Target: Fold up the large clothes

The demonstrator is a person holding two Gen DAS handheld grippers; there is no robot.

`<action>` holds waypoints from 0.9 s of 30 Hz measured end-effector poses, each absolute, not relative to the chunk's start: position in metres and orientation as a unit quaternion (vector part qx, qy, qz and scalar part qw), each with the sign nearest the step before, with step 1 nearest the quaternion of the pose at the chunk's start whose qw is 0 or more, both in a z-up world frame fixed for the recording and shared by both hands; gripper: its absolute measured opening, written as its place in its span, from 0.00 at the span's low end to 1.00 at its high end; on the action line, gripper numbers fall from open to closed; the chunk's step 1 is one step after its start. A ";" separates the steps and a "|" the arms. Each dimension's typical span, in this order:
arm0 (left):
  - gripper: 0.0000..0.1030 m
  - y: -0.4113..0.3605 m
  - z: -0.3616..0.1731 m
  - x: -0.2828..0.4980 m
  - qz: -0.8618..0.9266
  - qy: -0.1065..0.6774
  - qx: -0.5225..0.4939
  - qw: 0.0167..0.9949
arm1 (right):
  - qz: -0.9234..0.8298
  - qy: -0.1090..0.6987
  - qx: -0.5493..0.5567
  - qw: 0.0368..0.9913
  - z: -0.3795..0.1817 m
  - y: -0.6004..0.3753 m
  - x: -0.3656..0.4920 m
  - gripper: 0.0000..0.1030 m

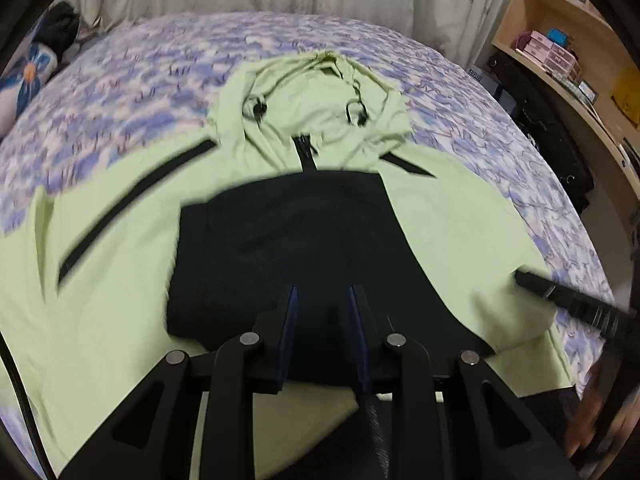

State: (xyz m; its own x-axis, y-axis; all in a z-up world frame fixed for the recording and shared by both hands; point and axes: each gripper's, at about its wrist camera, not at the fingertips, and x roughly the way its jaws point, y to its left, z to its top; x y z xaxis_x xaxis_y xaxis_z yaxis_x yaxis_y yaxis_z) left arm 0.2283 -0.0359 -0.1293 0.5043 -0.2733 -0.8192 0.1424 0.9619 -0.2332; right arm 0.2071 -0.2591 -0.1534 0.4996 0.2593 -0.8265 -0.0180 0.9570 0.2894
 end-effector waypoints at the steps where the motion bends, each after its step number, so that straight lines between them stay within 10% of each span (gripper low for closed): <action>1: 0.24 -0.039 -0.135 0.226 -0.124 0.489 -0.072 0.860 | 0.095 0.499 0.107 0.855 -0.159 -0.243 0.202 0.40; 22: 0.25 0.013 -0.160 0.223 -0.059 0.519 -0.114 0.845 | -0.058 0.500 0.191 0.843 -0.190 -0.397 0.141 0.40; 27: 0.65 0.012 -0.137 0.209 -0.031 0.504 -0.094 0.858 | -0.047 0.491 0.221 0.842 -0.177 -0.391 0.129 0.40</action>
State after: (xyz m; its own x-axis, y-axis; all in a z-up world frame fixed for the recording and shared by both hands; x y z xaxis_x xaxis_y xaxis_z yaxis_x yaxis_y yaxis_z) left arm 0.2086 0.0115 -0.1366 0.4894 -0.1476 -0.8595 -0.0422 0.9804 -0.1924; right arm 0.1291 -0.3911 -0.1771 0.5138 0.1385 -0.8466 0.2951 0.8982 0.3260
